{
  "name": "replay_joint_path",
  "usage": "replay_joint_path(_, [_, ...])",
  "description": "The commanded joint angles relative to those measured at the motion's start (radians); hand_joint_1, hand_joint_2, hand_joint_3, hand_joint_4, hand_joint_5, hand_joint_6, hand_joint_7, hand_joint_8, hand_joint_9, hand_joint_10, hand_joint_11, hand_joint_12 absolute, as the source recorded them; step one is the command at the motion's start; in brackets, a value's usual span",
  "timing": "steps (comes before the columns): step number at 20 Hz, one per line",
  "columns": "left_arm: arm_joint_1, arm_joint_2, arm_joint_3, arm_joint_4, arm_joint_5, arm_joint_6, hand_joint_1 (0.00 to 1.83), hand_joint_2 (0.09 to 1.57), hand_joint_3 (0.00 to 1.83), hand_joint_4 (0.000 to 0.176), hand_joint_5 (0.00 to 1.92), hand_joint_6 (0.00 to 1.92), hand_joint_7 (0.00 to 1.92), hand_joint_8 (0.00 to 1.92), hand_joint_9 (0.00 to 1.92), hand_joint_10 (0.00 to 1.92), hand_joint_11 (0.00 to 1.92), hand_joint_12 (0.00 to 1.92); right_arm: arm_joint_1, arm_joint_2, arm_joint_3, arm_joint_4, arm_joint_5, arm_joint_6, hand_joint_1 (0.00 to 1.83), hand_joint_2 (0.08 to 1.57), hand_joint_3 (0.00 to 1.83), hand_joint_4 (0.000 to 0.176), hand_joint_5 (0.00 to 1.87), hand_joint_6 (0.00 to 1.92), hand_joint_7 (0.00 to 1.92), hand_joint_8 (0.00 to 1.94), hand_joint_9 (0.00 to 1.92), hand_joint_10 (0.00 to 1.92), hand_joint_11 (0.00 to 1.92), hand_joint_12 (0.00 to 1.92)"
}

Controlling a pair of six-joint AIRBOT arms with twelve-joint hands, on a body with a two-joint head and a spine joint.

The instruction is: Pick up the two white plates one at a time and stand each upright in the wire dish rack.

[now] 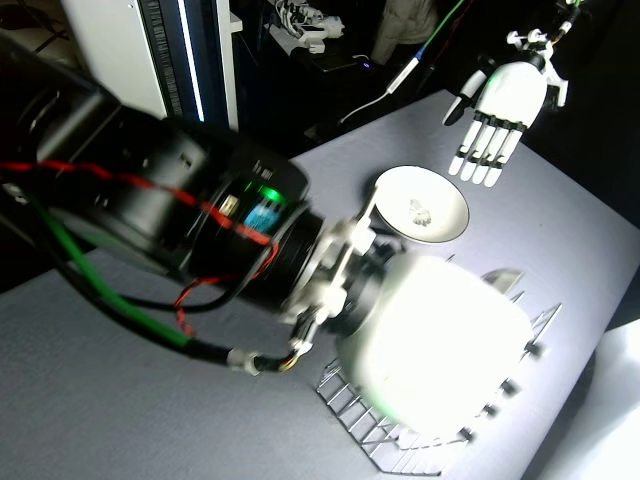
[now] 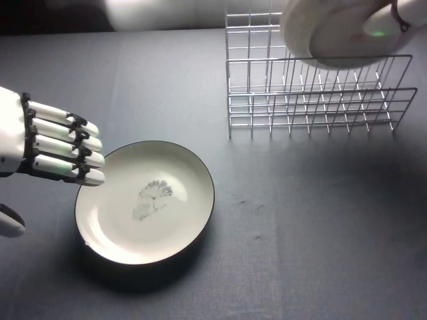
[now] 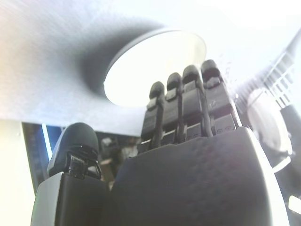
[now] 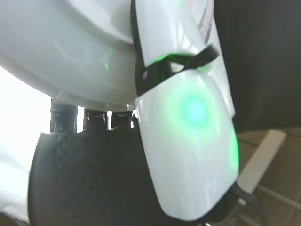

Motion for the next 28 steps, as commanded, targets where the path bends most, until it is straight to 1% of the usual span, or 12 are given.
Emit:
replay_joint_path(1, [-0.009, 0.0, 0.002, -0.062, -0.02, 0.0, 0.0, 1.31, 0.0, 0.0, 0.12, 0.0, 0.13, 0.0, 0.1, 0.01, 0.0, 0.26, -0.003, 0.006, 0.006, 0.012, 0.133, 0.012, 1.5, 1.04, 0.0, 0.0, 1.03, 0.75, 1.13, 0.62, 1.13, 0.74, 0.95, 1.4])
replay_joint_path(7, [0.027, -0.027, 0.0, -0.076, 0.003, -0.001, 0.0, 1.31, 0.0, 0.0, 0.11, 0.0, 0.11, 0.0, 0.08, 0.0, 0.0, 0.21, -0.092, -0.016, 0.039, 0.012, 0.186, 0.014, 1.5, 1.06, 0.0, 0.0, 1.01, 0.77, 1.07, 0.72, 1.09, 0.84, 0.89, 1.47])
replay_joint_path(9, [0.045, -0.035, 0.001, -0.08, 0.007, -0.001, 0.0, 1.32, 0.0, 0.0, 0.11, 0.0, 0.1, 0.0, 0.08, 0.0, 0.0, 0.18, -0.112, -0.02, 0.043, 0.012, 0.194, 0.015, 1.5, 1.05, 0.0, 0.0, 1.03, 0.75, 1.08, 0.71, 1.12, 0.8, 0.9, 1.46])
replay_joint_path(11, [0.062, -0.045, 0.003, -0.083, 0.016, 0.0, 0.0, 1.32, 0.0, 0.0, 0.12, 0.01, 0.13, 0.01, 0.1, 0.01, 0.0, 0.22, -0.132, -0.021, 0.044, 0.012, 0.212, 0.017, 1.5, 1.05, 0.0, 0.0, 1.0, 0.78, 1.08, 0.71, 1.14, 0.75, 0.94, 1.42])
replay_joint_path(14, [0.078, -0.055, 0.004, -0.091, 0.038, 0.009, 0.0, 1.32, 0.0, 0.0, 0.14, 0.01, 0.15, 0.01, 0.12, 0.01, 0.0, 0.27, -0.138, -0.023, 0.044, 0.012, 0.212, 0.016, 1.5, 1.05, 0.0, 0.0, 1.03, 0.76, 1.08, 0.7, 1.12, 0.78, 0.94, 1.42])
replay_joint_path(16, [0.087, -0.061, 0.004, -0.099, 0.057, 0.013, 0.0, 1.31, 0.0, 0.0, 0.1, 0.0, 0.1, 0.0, 0.08, 0.0, 0.0, 0.2, -0.141, -0.024, 0.044, 0.011, 0.215, 0.014, 1.5, 1.04, 0.0, 0.0, 1.04, 0.73, 1.11, 0.67, 1.15, 0.71, 0.95, 1.39])
replay_joint_path(18, [0.099, -0.066, 0.004, -0.11, 0.074, 0.022, 0.0, 1.31, 0.0, 0.0, 0.07, 0.0, 0.06, 0.0, 0.03, 0.0, 0.0, 0.11, -0.144, -0.024, 0.044, 0.011, 0.216, 0.012, 1.5, 1.05, 0.0, 0.0, 1.03, 0.75, 1.08, 0.71, 1.12, 0.78, 0.94, 1.41])
replay_joint_path(20, [0.107, -0.068, 0.005, -0.123, 0.082, 0.035, 0.0, 1.31, 0.0, 0.0, 0.11, 0.01, 0.11, 0.01, 0.08, 0.01, 0.0, 0.22, -0.15, -0.024, 0.044, 0.011, 0.216, 0.007, 1.5, 1.05, 0.0, 0.0, 1.02, 0.77, 1.08, 0.7, 1.11, 0.79, 0.95, 1.41])
replay_joint_path(22, [0.117, -0.071, 0.009, -0.132, 0.088, 0.041, 0.0, 1.31, 0.0, 0.0, 0.13, 0.01, 0.13, 0.01, 0.1, 0.01, 0.0, 0.25, -0.169, -0.024, 0.045, 0.011, 0.232, 0.004, 1.5, 1.05, 0.0, 0.0, 1.01, 0.79, 1.07, 0.72, 1.1, 0.82, 0.93, 1.42])
replay_joint_path(23, [0.12, -0.075, 0.013, -0.132, 0.093, 0.043, 0.0, 1.31, 0.0, 0.0, 0.14, 0.01, 0.13, 0.0, 0.1, 0.01, 0.0, 0.26, -0.18, -0.024, 0.051, 0.011, 0.235, 0.004, 1.5, 1.06, 0.0, 0.0, 0.99, 0.82, 1.06, 0.73, 1.09, 0.83, 0.93, 1.43])
replay_joint_path(27, [0.143, -0.087, 0.027, -0.132, 0.11, 0.051, 0.0, 1.31, 0.0, 0.0, 0.12, 0.0, 0.1, 0.0, 0.08, 0.0, 0.0, 0.23, -0.183, -0.049, 0.093, 0.011, 0.236, 0.004, 1.5, 1.04, 0.0, 0.0, 1.03, 0.73, 1.11, 0.66, 1.13, 0.8, 0.92, 1.43])
replay_joint_path(28, [0.144, -0.089, 0.028, -0.132, 0.11, 0.052, 0.0, 1.31, 0.0, 0.0, 0.1, 0.0, 0.09, 0.0, 0.06, 0.0, 0.0, 0.21, -0.182, -0.054, 0.099, 0.011, 0.236, 0.004, 1.5, 1.05, 0.0, 0.0, 1.01, 0.77, 1.09, 0.7, 1.11, 0.81, 0.92, 1.44])
